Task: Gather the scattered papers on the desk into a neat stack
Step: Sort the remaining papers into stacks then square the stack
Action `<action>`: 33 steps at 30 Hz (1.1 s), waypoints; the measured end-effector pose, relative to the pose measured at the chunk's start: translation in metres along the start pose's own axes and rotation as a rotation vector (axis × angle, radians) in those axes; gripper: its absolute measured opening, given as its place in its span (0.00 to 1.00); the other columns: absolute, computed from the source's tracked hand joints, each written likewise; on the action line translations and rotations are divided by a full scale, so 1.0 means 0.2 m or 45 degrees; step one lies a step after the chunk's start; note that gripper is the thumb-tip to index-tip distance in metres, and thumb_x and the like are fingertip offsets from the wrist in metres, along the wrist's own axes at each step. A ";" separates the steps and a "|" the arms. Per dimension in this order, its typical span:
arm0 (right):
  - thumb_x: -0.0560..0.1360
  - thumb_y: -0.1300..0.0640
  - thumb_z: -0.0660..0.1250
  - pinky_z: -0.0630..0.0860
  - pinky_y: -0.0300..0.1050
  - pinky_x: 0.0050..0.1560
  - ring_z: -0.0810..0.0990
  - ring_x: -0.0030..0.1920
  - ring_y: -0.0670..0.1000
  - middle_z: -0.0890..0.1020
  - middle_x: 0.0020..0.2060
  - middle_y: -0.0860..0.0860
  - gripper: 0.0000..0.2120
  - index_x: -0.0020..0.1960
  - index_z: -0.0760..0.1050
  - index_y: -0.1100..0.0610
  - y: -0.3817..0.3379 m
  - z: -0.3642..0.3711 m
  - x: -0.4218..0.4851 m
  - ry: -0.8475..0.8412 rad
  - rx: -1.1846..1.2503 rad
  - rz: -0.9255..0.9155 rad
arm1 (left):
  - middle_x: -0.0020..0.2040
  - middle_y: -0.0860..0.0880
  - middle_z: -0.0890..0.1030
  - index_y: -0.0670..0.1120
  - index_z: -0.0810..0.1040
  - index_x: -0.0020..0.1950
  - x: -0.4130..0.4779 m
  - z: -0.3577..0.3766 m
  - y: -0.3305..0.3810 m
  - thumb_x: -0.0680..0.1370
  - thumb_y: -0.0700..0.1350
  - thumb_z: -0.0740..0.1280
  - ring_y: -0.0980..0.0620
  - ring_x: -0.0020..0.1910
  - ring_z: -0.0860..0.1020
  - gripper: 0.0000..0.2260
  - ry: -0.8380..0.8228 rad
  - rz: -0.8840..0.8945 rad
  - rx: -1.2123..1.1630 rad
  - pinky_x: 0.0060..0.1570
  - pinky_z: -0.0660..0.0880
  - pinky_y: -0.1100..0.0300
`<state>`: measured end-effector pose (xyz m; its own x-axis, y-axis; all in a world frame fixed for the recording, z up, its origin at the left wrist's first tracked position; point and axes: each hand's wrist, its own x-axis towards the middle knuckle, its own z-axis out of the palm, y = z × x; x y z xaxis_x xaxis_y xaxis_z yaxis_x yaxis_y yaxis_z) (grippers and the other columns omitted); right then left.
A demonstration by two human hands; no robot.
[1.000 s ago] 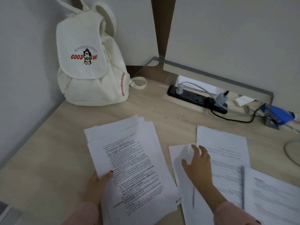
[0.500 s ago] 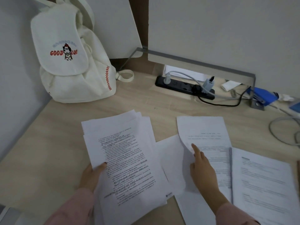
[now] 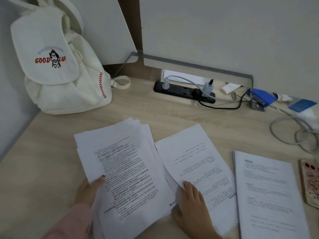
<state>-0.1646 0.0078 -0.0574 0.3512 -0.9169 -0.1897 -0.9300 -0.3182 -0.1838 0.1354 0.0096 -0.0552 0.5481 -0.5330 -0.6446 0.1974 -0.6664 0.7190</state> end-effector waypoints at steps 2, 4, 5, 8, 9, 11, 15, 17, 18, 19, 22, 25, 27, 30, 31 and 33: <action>0.50 0.48 0.75 0.82 0.51 0.38 0.74 0.53 0.56 0.72 0.54 0.55 0.37 0.54 0.68 0.60 -0.02 0.01 0.01 -0.018 -0.051 0.017 | 0.68 0.41 0.73 0.39 0.69 0.69 -0.01 0.00 0.00 0.75 0.42 0.67 0.40 0.67 0.70 0.23 0.006 0.003 -0.002 0.67 0.63 0.49; 0.48 0.52 0.77 0.81 0.51 0.36 0.76 0.53 0.58 0.71 0.53 0.57 0.38 0.54 0.68 0.62 -0.03 0.01 0.03 -0.087 -0.078 0.036 | 0.67 0.41 0.73 0.40 0.70 0.68 -0.01 0.00 0.00 0.75 0.42 0.67 0.40 0.66 0.70 0.22 0.004 -0.007 -0.010 0.66 0.64 0.49; 0.47 0.55 0.78 0.81 0.50 0.34 0.80 0.51 0.59 0.71 0.52 0.56 0.38 0.54 0.68 0.62 -0.03 0.01 0.04 -0.102 -0.077 0.053 | 0.67 0.41 0.73 0.40 0.70 0.68 -0.01 0.00 0.00 0.75 0.42 0.68 0.40 0.66 0.70 0.22 0.003 -0.008 -0.014 0.66 0.64 0.49; 0.46 0.58 0.80 0.78 0.39 0.27 0.82 0.43 0.51 0.75 0.46 0.51 0.34 0.49 0.71 0.58 -0.02 -0.06 0.08 -0.054 -0.031 0.062 | 0.66 0.41 0.74 0.40 0.70 0.67 -0.01 0.00 0.00 0.75 0.42 0.67 0.40 0.65 0.71 0.21 0.004 -0.018 -0.029 0.65 0.65 0.49; 0.50 0.59 0.80 0.75 0.36 0.26 0.81 0.41 0.48 0.77 0.44 0.49 0.28 0.48 0.73 0.56 -0.01 -0.11 0.10 -0.049 0.002 0.074 | 0.66 0.41 0.74 0.40 0.70 0.67 -0.02 0.00 0.00 0.75 0.41 0.67 0.40 0.65 0.71 0.21 -0.001 -0.016 -0.036 0.65 0.65 0.50; 0.70 0.61 0.70 0.71 0.36 0.34 0.79 0.45 0.48 0.75 0.43 0.47 0.09 0.47 0.73 0.52 0.00 -0.22 0.15 -0.096 0.110 0.186 | 0.66 0.41 0.75 0.40 0.71 0.67 -0.02 0.00 0.00 0.75 0.41 0.67 0.40 0.65 0.72 0.20 -0.013 -0.018 -0.046 0.64 0.65 0.50; 0.78 0.57 0.61 0.62 0.38 0.32 0.69 0.30 0.45 0.69 0.29 0.48 0.13 0.35 0.66 0.56 -0.02 -0.47 0.23 0.043 0.750 0.405 | 0.64 0.41 0.76 0.41 0.73 0.66 -0.01 -0.01 -0.01 0.75 0.42 0.67 0.40 0.62 0.74 0.19 -0.022 -0.037 -0.056 0.63 0.68 0.48; 0.76 0.57 0.65 0.68 0.39 0.33 0.71 0.28 0.47 0.73 0.27 0.57 0.15 0.33 0.71 0.61 -0.06 -0.64 0.26 -0.008 1.286 0.473 | 0.62 0.40 0.77 0.41 0.73 0.65 -0.02 -0.01 0.00 0.75 0.42 0.68 0.40 0.59 0.75 0.19 -0.036 -0.055 -0.053 0.63 0.69 0.45; 0.75 0.56 0.65 0.75 0.45 0.36 0.78 0.32 0.51 0.79 0.31 0.61 0.13 0.37 0.76 0.65 -0.08 -0.72 0.27 -0.083 1.584 0.477 | 0.61 0.40 0.77 0.40 0.73 0.65 -0.02 -0.01 0.00 0.75 0.42 0.67 0.40 0.57 0.76 0.19 -0.042 -0.058 -0.059 0.63 0.70 0.45; 0.75 0.56 0.64 0.79 0.50 0.41 0.82 0.38 0.57 0.84 0.38 0.62 0.12 0.45 0.80 0.65 -0.10 -0.81 0.28 -0.196 1.858 0.458 | 0.59 0.40 0.77 0.40 0.72 0.66 -0.02 -0.01 0.00 0.75 0.42 0.67 0.40 0.56 0.76 0.20 -0.038 -0.067 -0.064 0.62 0.70 0.44; 0.75 0.53 0.59 0.80 0.54 0.53 0.82 0.54 0.60 0.83 0.53 0.60 0.18 0.58 0.78 0.62 -0.13 -0.93 0.29 -0.351 2.287 0.352 | 0.61 0.39 0.77 0.39 0.71 0.67 -0.01 -0.01 0.00 0.75 0.42 0.67 0.38 0.59 0.75 0.21 -0.021 -0.094 -0.061 0.63 0.69 0.44; 0.76 0.53 0.58 0.77 0.53 0.58 0.80 0.58 0.57 0.82 0.57 0.57 0.19 0.62 0.76 0.61 -0.13 -0.90 0.32 -0.350 2.377 0.389 | 0.61 0.39 0.78 0.38 0.73 0.64 -0.02 -0.02 0.00 0.74 0.41 0.68 0.38 0.59 0.76 0.19 0.002 -0.112 -0.040 0.63 0.70 0.44; 0.77 0.53 0.58 0.76 0.53 0.59 0.80 0.58 0.57 0.82 0.57 0.58 0.18 0.61 0.76 0.61 -0.12 -0.84 0.33 -0.351 2.345 0.467 | 0.58 0.39 0.80 0.40 0.75 0.63 -0.04 -0.02 0.01 0.74 0.42 0.68 0.38 0.55 0.78 0.18 -0.036 -0.130 -0.041 0.60 0.72 0.43; 0.76 0.55 0.60 0.78 0.54 0.56 0.81 0.56 0.59 0.82 0.56 0.59 0.17 0.60 0.77 0.63 -0.11 -0.71 0.34 -0.358 2.250 0.527 | 0.59 0.39 0.79 0.40 0.74 0.64 -0.04 -0.01 0.02 0.74 0.45 0.68 0.40 0.53 0.77 0.20 -0.024 -0.178 -0.131 0.60 0.72 0.45; 0.76 0.56 0.61 0.79 0.53 0.54 0.82 0.55 0.59 0.83 0.55 0.59 0.16 0.59 0.77 0.63 -0.11 -0.67 0.35 -0.350 2.203 0.554 | 0.60 0.39 0.78 0.39 0.74 0.64 -0.04 -0.01 0.03 0.74 0.48 0.68 0.41 0.53 0.77 0.21 -0.019 -0.194 -0.182 0.61 0.71 0.46; 0.76 0.59 0.62 0.81 0.46 0.46 0.84 0.50 0.56 0.85 0.51 0.56 0.12 0.56 0.79 0.61 -0.13 -0.60 0.36 -0.310 2.036 0.592 | 0.58 0.41 0.79 0.41 0.74 0.64 -0.04 0.01 0.05 0.73 0.57 0.67 0.42 0.55 0.77 0.26 -0.011 -0.238 -0.250 0.63 0.70 0.46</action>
<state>-0.1287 -0.0780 0.0493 0.2474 -0.7515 -0.6116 0.0296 0.6368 -0.7705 0.1319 0.0068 -0.0430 0.4807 -0.4150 -0.7724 0.4488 -0.6403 0.6234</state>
